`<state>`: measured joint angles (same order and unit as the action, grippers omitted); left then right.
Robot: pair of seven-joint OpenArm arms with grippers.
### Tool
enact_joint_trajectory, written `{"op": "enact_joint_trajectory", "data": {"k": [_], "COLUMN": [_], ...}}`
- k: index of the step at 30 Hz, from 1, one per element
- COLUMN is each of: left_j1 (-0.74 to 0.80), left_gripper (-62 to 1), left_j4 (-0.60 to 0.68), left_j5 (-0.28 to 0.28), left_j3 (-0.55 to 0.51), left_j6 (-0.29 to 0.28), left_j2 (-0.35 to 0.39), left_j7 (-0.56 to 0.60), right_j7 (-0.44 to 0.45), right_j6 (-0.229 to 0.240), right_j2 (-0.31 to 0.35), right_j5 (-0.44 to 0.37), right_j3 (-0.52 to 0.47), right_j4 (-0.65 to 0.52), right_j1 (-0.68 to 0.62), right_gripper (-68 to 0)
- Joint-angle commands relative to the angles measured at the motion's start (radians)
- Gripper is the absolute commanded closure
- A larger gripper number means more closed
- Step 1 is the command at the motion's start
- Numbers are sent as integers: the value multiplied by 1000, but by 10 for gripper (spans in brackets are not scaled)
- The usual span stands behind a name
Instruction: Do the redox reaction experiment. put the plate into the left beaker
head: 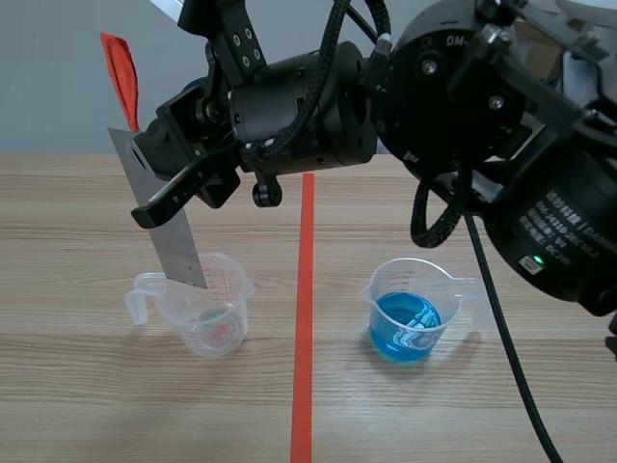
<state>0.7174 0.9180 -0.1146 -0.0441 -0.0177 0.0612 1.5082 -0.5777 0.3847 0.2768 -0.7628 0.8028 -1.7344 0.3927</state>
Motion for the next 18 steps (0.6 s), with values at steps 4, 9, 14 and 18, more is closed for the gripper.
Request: {"op": "enact_joint_trajectory", "data": {"k": [4, 9, 14, 18], "left_j1": [8, 8, 8, 8], "left_gripper": [-623, -623, -623, -623], "left_j4": [19, 19, 19, 19], "left_j5": [2, 2, -6, -6], "left_j3": [-1, -1, -1, -1], "left_j6": [5, 5, 4, 4], "left_j2": [3, 3, 3, 3], "left_j7": [46, 46, 46, 46], "right_j7": [19, 19, 19, 19], "right_j6": [1, 1, 1, 1], "right_j2": [-8, -8, -8, -8], "right_j5": [-7, -7, -7, -6], "right_j3": [-6, -6, -6, -6], "right_j4": [-3, -3, -3, -3], "right_j1": [18, 18, 18, 18], "right_gripper": [-6, -6, -6, -6]}}
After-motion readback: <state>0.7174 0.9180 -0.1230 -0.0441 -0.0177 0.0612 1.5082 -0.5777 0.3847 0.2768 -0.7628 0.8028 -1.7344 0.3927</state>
